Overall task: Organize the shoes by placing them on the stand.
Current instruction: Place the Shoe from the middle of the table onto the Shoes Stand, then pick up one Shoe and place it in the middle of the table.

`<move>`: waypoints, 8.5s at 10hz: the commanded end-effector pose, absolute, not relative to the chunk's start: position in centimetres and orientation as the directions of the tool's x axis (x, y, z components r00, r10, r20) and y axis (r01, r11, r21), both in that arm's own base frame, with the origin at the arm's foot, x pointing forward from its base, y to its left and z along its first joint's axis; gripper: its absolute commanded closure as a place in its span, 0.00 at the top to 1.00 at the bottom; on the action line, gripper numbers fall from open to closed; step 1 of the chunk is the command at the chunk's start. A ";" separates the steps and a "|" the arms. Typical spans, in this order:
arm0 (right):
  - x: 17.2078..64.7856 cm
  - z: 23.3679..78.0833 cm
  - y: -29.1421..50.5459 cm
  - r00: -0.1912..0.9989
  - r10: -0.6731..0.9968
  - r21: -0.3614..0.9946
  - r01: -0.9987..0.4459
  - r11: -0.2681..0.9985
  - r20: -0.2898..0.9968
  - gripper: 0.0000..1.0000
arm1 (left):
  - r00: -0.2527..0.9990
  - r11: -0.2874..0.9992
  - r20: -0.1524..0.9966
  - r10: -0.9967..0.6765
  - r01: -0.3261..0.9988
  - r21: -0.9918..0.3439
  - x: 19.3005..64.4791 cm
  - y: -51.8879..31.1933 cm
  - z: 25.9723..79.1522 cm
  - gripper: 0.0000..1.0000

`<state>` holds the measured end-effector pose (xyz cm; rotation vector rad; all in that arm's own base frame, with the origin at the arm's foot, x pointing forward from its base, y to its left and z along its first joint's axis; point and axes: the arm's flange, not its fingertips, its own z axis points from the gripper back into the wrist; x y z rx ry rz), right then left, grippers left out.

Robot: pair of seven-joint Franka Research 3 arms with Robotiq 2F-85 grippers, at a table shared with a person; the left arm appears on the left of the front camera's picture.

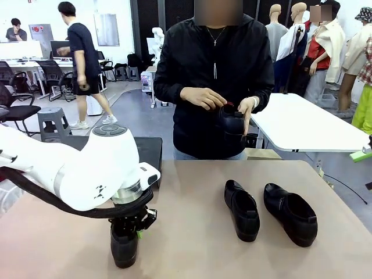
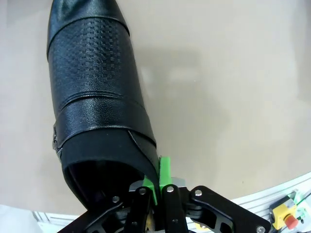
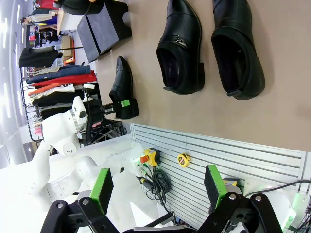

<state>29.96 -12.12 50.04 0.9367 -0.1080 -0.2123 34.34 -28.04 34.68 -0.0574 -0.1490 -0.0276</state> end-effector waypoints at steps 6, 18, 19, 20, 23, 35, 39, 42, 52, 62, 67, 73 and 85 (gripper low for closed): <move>29.9 50.4 -12.2 0.973 -0.232 0.809 0.148 0.568 -0.014 1.00 | 0.951 0.956 0.163 -0.262 0.279 -0.094 31.2 -23.0 43.3 0.00; 29.9 50.4 -12.2 0.973 -0.232 0.809 0.148 0.568 -0.014 1.00 | 0.966 0.959 0.255 -0.027 0.097 -0.267 36.3 -20.7 51.8 0.00; 29.9 50.4 -12.2 0.973 -0.232 0.809 0.148 0.568 -0.014 1.00 | 0.964 0.947 0.265 0.020 0.066 -0.313 40.6 -21.0 52.4 0.00; 29.9 50.4 -12.2 0.973 -0.232 0.809 0.148 0.568 -0.014 1.00 | 0.950 0.953 0.300 0.083 0.012 -0.303 45.2 -21.5 51.9 0.00; 29.9 50.4 -12.2 0.973 -0.232 0.809 0.148 0.568 -0.014 1.00 | 0.925 0.975 0.376 0.062 0.024 -0.220 54.6 -21.8 49.1 0.00; 29.9 50.4 -12.2 0.973 -0.232 0.809 0.148 0.568 -0.014 1.00 | 0.946 1.000 0.323 0.000 0.003 -0.007 57.5 -8.6 51.2 0.00; 29.9 50.4 -12.2 0.973 -0.232 0.809 0.148 0.568 -0.014 1.00 | 0.947 0.987 0.281 0.153 -0.162 0.010 60.4 -3.0 49.3 0.00; 29.9 50.4 -12.2 0.973 -0.232 0.809 0.148 0.568 -0.014 1.00 | 0.950 0.987 0.270 0.157 -0.162 -0.004 59.9 -1.6 48.0 0.00; 29.9 50.4 -12.2 0.973 -0.232 0.809 0.148 0.568 -0.014 1.00 | 0.930 0.996 0.365 0.035 -0.062 0.064 63.5 -0.4 46.7 0.00; 29.9 50.4 -12.2 0.973 -0.232 0.809 0.148 0.568 -0.014 1.00 | 0.921 0.967 0.339 -0.190 0.235 -0.095 57.1 0.3 50.6 1.00; 29.9 50.4 -12.2 0.973 -0.232 0.809 0.148 0.568 -0.014 1.00 | 0.702 0.534 0.330 -0.631 0.701 -0.472 44.9 6.9 53.4 1.00; 29.9 50.4 -12.2 0.973 -0.232 0.809 0.148 0.568 -0.014 1.00 | 0.656 0.425 0.485 -0.578 0.750 -0.506 41.4 10.9 51.2 1.00; 31.3 51.2 -9.5 0.976 -0.211 0.734 0.105 0.671 0.053 1.00 | 0.656 0.425 0.485 -0.578 0.750 -0.506 41.4 10.9 51.2 1.00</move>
